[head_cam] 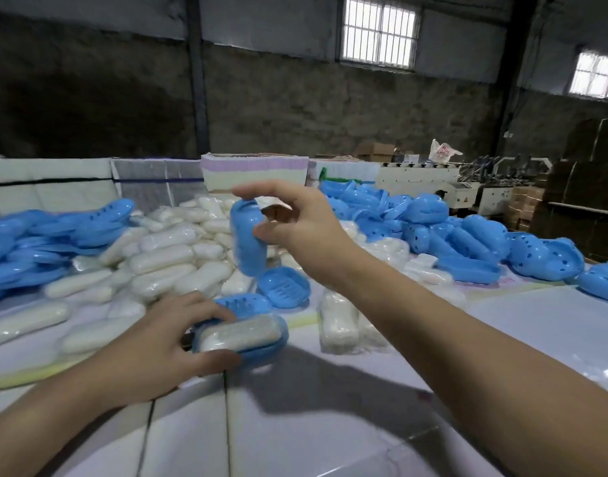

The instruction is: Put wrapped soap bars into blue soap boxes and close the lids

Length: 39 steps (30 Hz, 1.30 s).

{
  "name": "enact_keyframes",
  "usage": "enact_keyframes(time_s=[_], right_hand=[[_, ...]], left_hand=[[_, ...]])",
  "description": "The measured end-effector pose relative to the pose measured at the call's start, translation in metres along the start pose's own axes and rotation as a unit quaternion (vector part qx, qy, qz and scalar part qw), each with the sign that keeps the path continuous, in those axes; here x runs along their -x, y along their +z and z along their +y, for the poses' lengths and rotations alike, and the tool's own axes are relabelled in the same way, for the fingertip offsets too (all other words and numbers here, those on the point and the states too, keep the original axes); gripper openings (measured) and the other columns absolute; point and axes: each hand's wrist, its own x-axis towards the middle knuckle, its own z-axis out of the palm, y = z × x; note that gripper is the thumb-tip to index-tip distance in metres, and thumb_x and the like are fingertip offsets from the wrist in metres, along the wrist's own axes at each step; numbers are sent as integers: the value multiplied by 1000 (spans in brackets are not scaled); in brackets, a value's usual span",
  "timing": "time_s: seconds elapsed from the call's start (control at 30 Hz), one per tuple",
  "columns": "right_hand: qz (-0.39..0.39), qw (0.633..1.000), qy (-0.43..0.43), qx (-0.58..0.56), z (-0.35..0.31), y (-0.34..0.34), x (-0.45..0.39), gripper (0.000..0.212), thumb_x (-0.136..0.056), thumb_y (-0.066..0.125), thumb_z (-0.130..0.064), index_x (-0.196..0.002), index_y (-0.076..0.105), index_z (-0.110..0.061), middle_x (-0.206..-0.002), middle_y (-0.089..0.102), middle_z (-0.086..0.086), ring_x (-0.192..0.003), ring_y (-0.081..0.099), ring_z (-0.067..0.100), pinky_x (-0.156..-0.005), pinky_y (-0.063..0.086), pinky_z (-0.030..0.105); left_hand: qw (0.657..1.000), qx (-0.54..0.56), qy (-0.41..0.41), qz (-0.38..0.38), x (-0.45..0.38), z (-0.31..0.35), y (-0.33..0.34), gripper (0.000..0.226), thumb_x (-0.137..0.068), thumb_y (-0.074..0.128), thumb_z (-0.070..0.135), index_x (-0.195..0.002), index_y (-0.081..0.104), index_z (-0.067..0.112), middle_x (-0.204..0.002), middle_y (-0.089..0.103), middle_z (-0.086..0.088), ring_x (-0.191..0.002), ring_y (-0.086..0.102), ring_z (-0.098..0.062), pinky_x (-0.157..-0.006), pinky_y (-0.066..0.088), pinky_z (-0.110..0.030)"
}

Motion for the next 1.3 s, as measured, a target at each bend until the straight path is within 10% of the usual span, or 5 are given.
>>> enact_keyframes(time_s=[0.23,0.57,0.73,0.97,1.3], right_hand=[[30,891,198,-408,35,-2,15,58,-82,35,24,-99,75,-16,-105,57,10,-76,52,17,-53,38,22],[-129,921,366,-45,31,-42,23,38,-90,65,-13,-121,67,-34,-119,69,8,-66,56,14,-43,39,22],[-211,903,301,222,27,-28,29,52,-72,79,-46,-120,61,-50,-123,57,-17,-97,64,7,-87,56,32],[-243,914,195,261,30,-19,33,62,-57,77,-55,-116,58,-57,-114,59,-24,-99,60,-1,-83,49,19],[-259,913,144,279,36,1,40,60,-64,75,-55,-119,51,-65,-113,48,-36,-103,50,-10,-82,44,15]], left_hand=[[999,-9,-46,-25,-2,4,-1,58,-59,56,86,-99,67,46,-105,58,23,-107,47,4,-88,36,-12],[995,41,-86,6,0,4,-1,58,-51,72,80,-100,50,58,-107,53,33,-103,50,8,-76,42,-14],[993,45,-111,-4,0,5,0,67,-50,74,79,-106,44,58,-104,56,23,-99,52,5,-75,46,-21],[989,67,-129,-1,0,8,-2,76,-49,79,77,-108,37,57,-95,58,18,-89,59,-1,-77,58,-39],[993,45,-96,-46,2,6,-14,79,-59,90,57,-123,45,51,-108,59,21,-104,52,6,-87,49,-20]])
